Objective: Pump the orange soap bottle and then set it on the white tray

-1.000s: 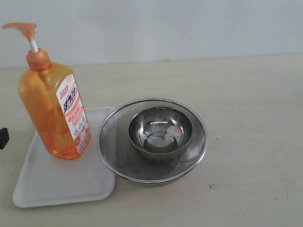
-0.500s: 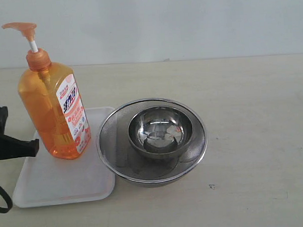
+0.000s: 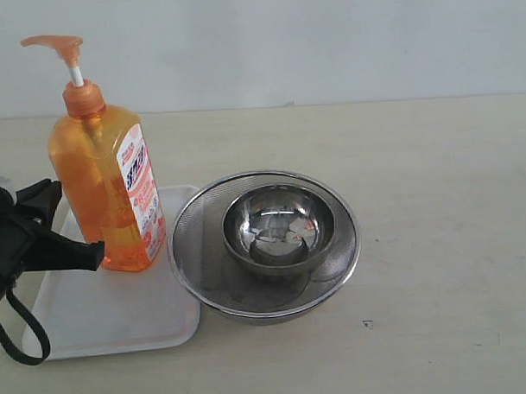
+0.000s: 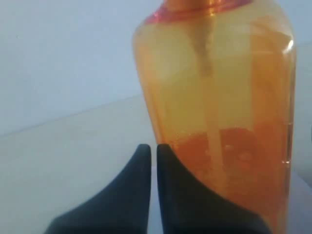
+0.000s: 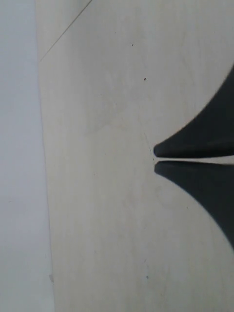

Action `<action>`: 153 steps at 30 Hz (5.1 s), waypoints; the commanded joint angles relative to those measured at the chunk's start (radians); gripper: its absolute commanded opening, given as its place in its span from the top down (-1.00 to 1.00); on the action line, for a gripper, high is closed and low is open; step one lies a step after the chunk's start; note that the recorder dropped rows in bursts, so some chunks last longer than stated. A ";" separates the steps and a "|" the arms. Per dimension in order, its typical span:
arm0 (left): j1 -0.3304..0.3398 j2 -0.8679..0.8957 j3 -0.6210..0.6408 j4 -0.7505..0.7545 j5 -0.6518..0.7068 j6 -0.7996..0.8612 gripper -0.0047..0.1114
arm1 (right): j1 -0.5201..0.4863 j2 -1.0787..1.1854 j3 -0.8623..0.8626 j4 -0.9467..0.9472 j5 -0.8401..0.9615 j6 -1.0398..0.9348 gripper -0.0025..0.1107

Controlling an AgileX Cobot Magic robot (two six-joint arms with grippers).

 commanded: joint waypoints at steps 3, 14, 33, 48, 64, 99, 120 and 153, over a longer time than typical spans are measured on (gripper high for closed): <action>0.003 0.000 0.004 0.016 -0.011 -0.022 0.84 | -0.002 -0.005 0.000 -0.002 -0.004 -0.009 0.96; 0.003 -0.192 0.121 0.014 -0.011 -0.073 0.84 | -0.002 -0.005 0.000 -0.002 -0.004 -0.006 0.96; 0.003 -0.782 0.223 0.935 0.209 -0.733 0.84 | -0.002 -0.005 0.000 -0.002 -0.011 -0.007 0.96; 0.003 -0.879 0.223 1.267 0.037 -0.910 0.84 | -0.002 -0.005 0.000 -0.002 -0.011 -0.007 0.96; 0.207 -1.364 0.223 1.306 0.602 -1.343 0.84 | -0.002 -0.005 0.000 -0.002 -0.011 -0.007 0.96; 0.315 -1.665 0.223 1.354 0.899 -1.653 0.84 | -0.002 -0.005 0.000 -0.002 -0.005 -0.007 0.96; 0.315 -1.665 0.223 0.297 1.174 -0.515 0.84 | -0.002 -0.005 0.000 -0.002 -0.005 -0.007 0.96; 0.315 -1.665 0.223 0.577 1.517 -0.388 0.84 | -0.002 -0.005 0.000 -0.002 -0.012 -0.007 0.96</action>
